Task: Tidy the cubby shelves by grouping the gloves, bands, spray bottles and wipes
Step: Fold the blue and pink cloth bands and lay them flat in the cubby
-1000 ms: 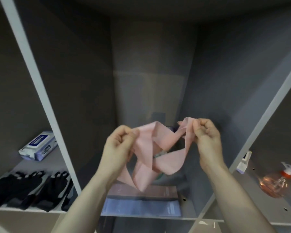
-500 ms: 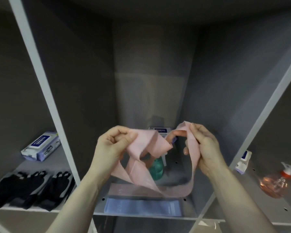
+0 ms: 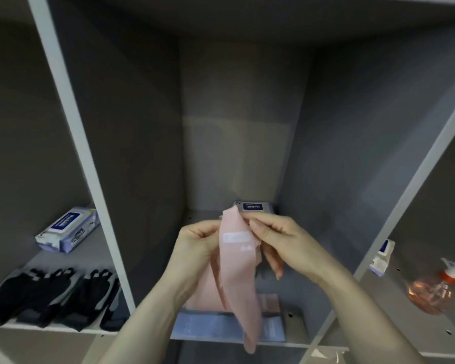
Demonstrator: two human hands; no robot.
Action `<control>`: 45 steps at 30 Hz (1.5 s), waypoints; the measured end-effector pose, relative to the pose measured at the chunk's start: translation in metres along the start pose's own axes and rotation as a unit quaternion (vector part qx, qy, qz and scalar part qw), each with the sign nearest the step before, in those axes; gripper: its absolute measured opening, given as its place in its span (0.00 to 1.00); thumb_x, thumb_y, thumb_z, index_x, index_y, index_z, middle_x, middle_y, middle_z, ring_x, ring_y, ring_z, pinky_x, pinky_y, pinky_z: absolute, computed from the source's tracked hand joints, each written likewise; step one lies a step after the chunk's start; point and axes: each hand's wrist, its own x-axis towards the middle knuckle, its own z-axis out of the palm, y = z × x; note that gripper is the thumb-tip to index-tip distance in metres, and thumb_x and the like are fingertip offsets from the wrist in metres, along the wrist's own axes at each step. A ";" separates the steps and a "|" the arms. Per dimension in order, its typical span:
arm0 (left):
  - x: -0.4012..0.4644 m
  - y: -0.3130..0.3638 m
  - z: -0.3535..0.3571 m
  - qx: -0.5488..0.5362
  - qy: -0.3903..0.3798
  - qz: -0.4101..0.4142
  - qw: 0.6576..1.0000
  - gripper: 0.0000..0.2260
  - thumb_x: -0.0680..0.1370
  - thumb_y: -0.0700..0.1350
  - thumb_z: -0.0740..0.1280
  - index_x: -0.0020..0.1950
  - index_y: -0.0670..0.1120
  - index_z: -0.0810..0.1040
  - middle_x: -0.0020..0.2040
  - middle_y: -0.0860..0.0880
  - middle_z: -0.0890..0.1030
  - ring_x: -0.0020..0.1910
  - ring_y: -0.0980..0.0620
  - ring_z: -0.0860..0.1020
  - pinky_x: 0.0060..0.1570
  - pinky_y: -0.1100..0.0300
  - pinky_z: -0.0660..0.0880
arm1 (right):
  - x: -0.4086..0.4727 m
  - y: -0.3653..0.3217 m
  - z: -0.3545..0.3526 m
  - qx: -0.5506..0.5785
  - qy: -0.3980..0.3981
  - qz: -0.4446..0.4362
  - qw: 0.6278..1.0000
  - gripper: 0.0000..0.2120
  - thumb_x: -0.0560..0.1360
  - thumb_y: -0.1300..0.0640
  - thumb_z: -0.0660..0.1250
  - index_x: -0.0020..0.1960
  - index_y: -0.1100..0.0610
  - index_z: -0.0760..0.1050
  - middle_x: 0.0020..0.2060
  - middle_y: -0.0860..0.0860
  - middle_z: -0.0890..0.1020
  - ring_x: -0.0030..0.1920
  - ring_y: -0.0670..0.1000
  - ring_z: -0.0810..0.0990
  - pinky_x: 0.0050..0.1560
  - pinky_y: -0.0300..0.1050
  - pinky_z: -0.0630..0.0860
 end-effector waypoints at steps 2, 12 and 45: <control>0.001 0.001 -0.006 0.008 -0.027 -0.030 0.999 0.11 0.66 0.46 0.73 0.45 0.43 0.86 0.40 0.42 0.85 0.36 0.51 0.83 0.34 0.61 0.78 | 0.000 0.005 -0.001 0.006 -0.019 0.002 1.000 0.16 0.81 0.56 0.61 0.58 0.35 0.76 0.37 0.44 0.84 0.32 0.49 0.80 0.25 0.40 0.72; 0.000 -0.001 -0.012 -0.067 0.014 -0.105 0.992 0.15 0.72 0.53 0.64 0.31 0.49 0.85 0.31 0.49 0.83 0.31 0.55 0.80 0.34 0.63 0.76 | 0.005 0.020 0.008 0.010 0.101 0.007 0.995 0.10 0.75 0.66 0.69 0.41 0.53 0.80 0.25 0.48 0.80 0.24 0.40 0.75 0.26 0.36 0.71; 0.036 0.009 -0.060 -0.043 0.156 -0.069 0.984 0.08 0.79 0.46 0.65 0.50 0.44 0.82 0.37 0.46 0.85 0.36 0.53 0.84 0.39 0.59 0.80 | -0.003 0.030 -0.060 0.140 0.367 0.019 0.919 0.09 0.81 0.62 0.59 0.45 0.58 0.74 0.36 0.53 0.77 0.35 0.49 0.75 0.32 0.37 0.80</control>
